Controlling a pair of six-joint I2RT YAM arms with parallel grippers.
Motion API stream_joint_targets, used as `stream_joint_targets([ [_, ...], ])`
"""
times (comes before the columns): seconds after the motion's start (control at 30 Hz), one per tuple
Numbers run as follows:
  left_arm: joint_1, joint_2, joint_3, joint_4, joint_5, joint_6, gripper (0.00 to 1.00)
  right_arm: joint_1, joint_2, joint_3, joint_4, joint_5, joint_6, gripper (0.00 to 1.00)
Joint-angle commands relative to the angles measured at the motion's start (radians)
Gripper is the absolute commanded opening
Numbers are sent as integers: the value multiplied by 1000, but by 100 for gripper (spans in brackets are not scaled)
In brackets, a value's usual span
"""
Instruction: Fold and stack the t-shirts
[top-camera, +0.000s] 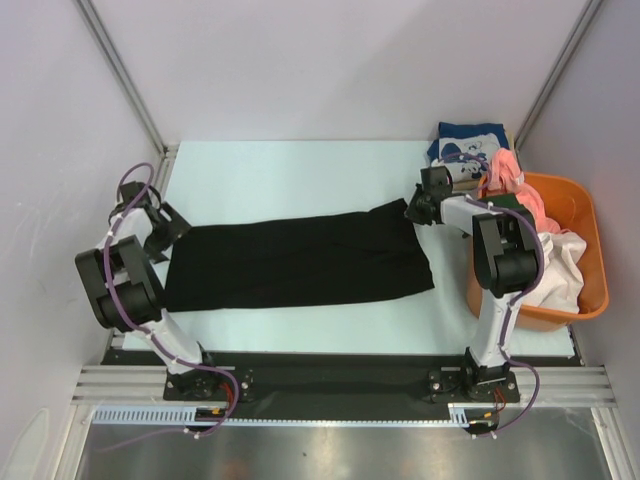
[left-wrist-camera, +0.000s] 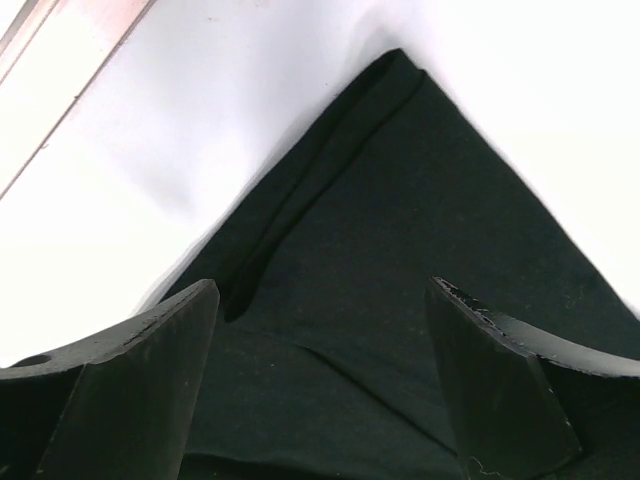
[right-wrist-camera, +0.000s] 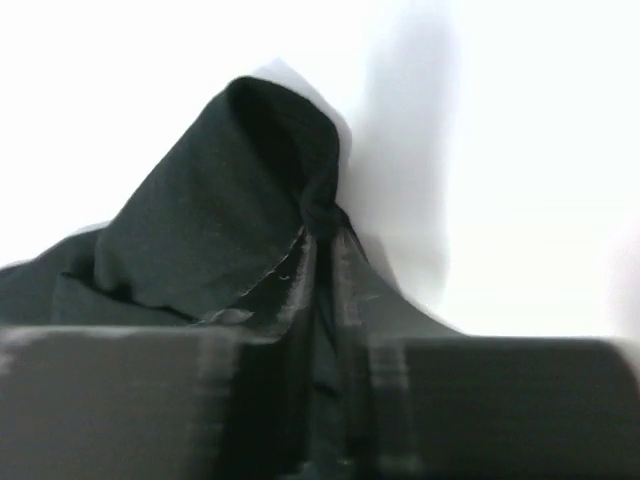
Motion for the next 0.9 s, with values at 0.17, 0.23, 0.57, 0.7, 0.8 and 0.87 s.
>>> stream_joint_targets([
  [0.17,5,-121,-29,52,83,-40,88,19,193,257,23,-95,-46,0],
  [0.23,4,-147,-40,64,113,-49,88,22,250,421,5,-104,-53,0],
  [0.57,-1,-239,-94,136,231,-126,87,79,882,1382,115,-178,101,0],
  [0.7,-4,-238,-106,157,274,-147,86,134,937,1377,503,-23,171,0],
  [0.8,-15,-238,-109,167,287,-154,85,171,950,1445,555,54,106,54],
  [0.87,-25,-241,-108,164,282,-149,85,183,869,1401,553,63,73,79],
])
